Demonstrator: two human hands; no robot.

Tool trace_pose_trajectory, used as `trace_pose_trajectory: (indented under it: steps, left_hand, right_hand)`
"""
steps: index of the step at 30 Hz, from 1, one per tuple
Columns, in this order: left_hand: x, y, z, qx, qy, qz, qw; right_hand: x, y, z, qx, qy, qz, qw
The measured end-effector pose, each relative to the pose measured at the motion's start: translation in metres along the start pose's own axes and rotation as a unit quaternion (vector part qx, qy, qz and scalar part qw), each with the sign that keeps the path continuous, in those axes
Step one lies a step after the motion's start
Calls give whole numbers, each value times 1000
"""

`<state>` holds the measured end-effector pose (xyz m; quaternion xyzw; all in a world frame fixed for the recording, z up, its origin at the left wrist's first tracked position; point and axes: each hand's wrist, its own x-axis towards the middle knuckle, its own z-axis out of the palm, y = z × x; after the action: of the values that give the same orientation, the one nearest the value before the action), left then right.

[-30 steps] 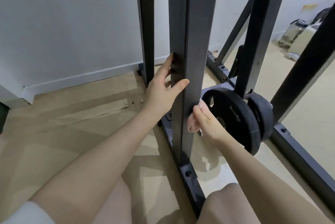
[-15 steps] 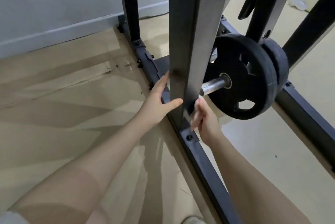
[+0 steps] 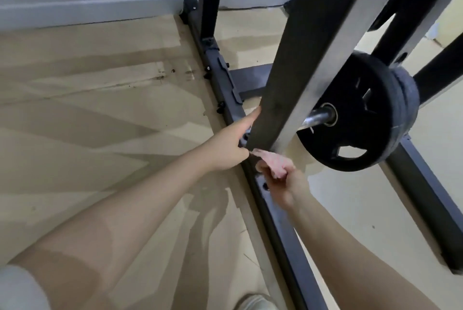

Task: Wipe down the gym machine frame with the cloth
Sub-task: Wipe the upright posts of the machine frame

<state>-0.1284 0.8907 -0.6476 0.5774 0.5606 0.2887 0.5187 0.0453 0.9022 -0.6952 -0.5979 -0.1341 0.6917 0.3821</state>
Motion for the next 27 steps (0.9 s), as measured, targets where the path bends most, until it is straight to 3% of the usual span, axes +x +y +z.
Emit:
trace_pose_trajectory:
  steps: [5,10,12,15,18,23,27]
  left_hand:
    - [-41,10,-71,52,78,-17,995]
    - [-80,15,-139,29,110,-3,994]
    - [-90,16,-157,17,123,5,992]
    - [-100,17,-171,-15,160,18,987]
    - [-104,18,-175,-49,199,23,979]
    - [-89,19,-179,-78,225,16,971]
    - [-65,2,-185,-78,215,1,973]
  right_hand:
    - [-64,-21,49,5,-195,8,981]
    - [-99,-47,113,-29,-248,-16,968]
    - [-110,-57,134,-100,-272,-45,956]
    - [-125,-81,161,-192,-268,-104,939]
    - [-129,-103,173,-204,-247,-150,935]
    - [-121,-101,170,-315,-184,-210,907]
    - [-90,-88,186,-436,-129,-259,852]
